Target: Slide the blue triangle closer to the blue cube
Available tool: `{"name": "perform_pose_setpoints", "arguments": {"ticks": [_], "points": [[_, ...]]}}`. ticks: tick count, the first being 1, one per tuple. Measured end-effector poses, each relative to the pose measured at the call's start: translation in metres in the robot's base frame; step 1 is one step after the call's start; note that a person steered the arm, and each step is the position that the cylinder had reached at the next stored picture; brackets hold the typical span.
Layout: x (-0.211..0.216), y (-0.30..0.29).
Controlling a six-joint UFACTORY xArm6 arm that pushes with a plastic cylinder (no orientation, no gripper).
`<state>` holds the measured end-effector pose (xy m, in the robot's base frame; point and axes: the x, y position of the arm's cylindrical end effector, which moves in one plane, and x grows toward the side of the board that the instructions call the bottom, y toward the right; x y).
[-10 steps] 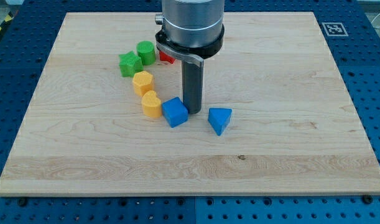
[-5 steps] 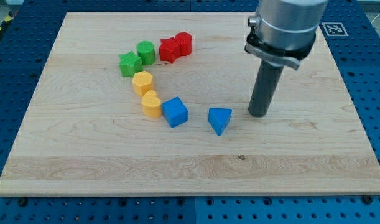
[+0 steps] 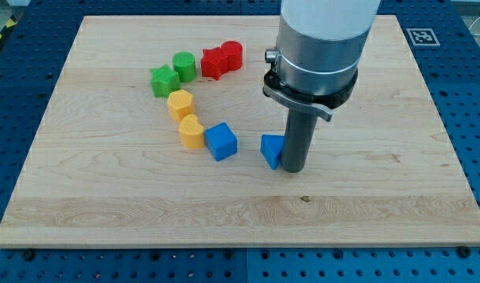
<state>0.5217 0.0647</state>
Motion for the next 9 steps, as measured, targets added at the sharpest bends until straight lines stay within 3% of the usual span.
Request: {"name": "perform_pose_setpoints", "arguments": {"ticks": [9], "points": [[-0.03, -0.026]]}}
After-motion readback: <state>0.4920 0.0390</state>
